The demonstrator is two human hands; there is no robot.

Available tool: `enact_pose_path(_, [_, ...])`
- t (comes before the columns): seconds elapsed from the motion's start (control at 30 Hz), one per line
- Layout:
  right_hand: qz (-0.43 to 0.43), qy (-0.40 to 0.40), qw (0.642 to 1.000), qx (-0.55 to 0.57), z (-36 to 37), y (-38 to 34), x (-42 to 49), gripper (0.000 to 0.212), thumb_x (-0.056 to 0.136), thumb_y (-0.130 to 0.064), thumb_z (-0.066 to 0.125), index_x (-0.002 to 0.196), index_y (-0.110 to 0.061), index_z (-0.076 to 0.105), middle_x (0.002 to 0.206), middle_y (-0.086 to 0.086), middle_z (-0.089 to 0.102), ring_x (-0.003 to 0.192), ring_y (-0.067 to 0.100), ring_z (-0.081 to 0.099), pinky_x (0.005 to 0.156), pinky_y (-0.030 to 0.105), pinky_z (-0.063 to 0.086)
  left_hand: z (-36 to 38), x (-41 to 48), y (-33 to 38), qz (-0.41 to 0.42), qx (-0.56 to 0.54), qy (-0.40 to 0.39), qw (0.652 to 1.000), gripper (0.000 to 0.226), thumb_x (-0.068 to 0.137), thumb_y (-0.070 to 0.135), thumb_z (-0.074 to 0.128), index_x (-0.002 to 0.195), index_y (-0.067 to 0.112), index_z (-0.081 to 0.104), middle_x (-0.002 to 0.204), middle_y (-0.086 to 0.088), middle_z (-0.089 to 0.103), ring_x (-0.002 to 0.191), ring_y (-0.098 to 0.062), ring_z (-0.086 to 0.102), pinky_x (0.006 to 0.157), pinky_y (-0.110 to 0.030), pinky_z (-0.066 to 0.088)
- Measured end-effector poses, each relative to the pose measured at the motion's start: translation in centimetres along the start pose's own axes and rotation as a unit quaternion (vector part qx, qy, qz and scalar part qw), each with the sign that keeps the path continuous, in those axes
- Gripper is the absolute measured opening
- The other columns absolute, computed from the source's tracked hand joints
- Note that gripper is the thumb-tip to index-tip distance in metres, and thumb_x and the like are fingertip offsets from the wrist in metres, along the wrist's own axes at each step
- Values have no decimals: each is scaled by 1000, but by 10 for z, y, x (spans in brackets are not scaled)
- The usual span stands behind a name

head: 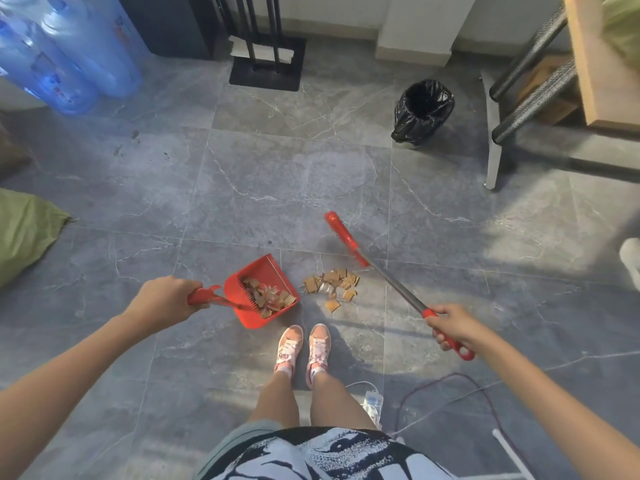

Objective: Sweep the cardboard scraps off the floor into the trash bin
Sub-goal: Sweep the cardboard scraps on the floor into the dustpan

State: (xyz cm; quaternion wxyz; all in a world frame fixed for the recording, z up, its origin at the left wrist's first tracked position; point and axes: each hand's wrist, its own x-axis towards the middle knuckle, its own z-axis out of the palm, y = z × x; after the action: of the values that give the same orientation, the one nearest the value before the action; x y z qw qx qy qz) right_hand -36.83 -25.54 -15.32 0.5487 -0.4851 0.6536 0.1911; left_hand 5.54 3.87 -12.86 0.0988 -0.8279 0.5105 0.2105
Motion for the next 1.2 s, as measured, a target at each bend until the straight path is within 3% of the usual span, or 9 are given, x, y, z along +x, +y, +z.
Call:
enact_pose_path(0.13, [27, 22, 998, 58, 25, -12, 14, 18, 95, 1, 40, 101, -1, 57, 56, 8, 39, 33, 12, 36, 32, 15, 33, -5, 29, 10, 54, 63, -30, 996, 29, 82, 48, 63, 79, 20, 62, 74, -1, 69, 79, -27, 66, 59, -29, 42])
enact_pose_path(0.23, [59, 41, 995, 72, 38, -16, 19, 21, 95, 0, 40, 76, -4, 49, 57, 8, 40, 24, 10, 36, 32, 13, 33, -3, 43, 10, 84, 81, -41, 992, 29, 82, 49, 62, 80, 21, 62, 77, 0, 69, 78, -25, 66, 60, -29, 44])
enact_pose_path(0.57, [121, 28, 983, 133, 89, -17, 10, 19, 95, 1, 35, 80, -7, 43, 57, 6, 35, 16, 8, 31, 28, 7, 28, -2, 70, 10, 155, 106, -46, 981, 27, 84, 46, 60, 83, 19, 64, 80, -3, 69, 80, -29, 66, 60, -30, 45])
enact_pose_path(0.7, [129, 10, 984, 119, 118, -18, 11, 17, 95, 0, 36, 108, -7, 43, 55, 5, 34, 20, 8, 31, 32, 7, 25, -5, 79, 14, 179, 86, -21, 980, 26, 82, 40, 63, 77, 14, 64, 71, -7, 68, 71, -32, 65, 54, -28, 37])
enact_pose_path(0.87, [101, 23, 993, 64, 160, -23, 17, 23, 95, -3, 46, 117, 2, 46, 59, 9, 43, 40, 14, 40, 36, 23, 36, -8, 88, 17, 200, 113, -32, 973, 26, 83, 43, 59, 80, 18, 63, 75, -4, 68, 73, -29, 65, 55, -27, 36])
enact_pose_path(1.03, [98, 24, 994, 45, 174, -42, 22, 18, 93, -4, 48, 111, -1, 45, 61, 9, 46, 43, 15, 42, 33, 18, 34, -2, 96, 17, 199, 117, -40, 972, 27, 85, 43, 56, 76, 18, 62, 74, -2, 68, 69, -27, 64, 54, -27, 39])
enact_pose_path(1.2, [95, 13, 995, -4, 191, -50, 27, 35, 90, -11, 53, 121, 2, 47, 90, 14, 51, 66, 23, 53, 45, 28, 40, 8, 99, 18, 188, 124, -46, 973, 27, 83, 47, 57, 79, 21, 63, 76, -1, 68, 72, -26, 65, 56, -27, 39])
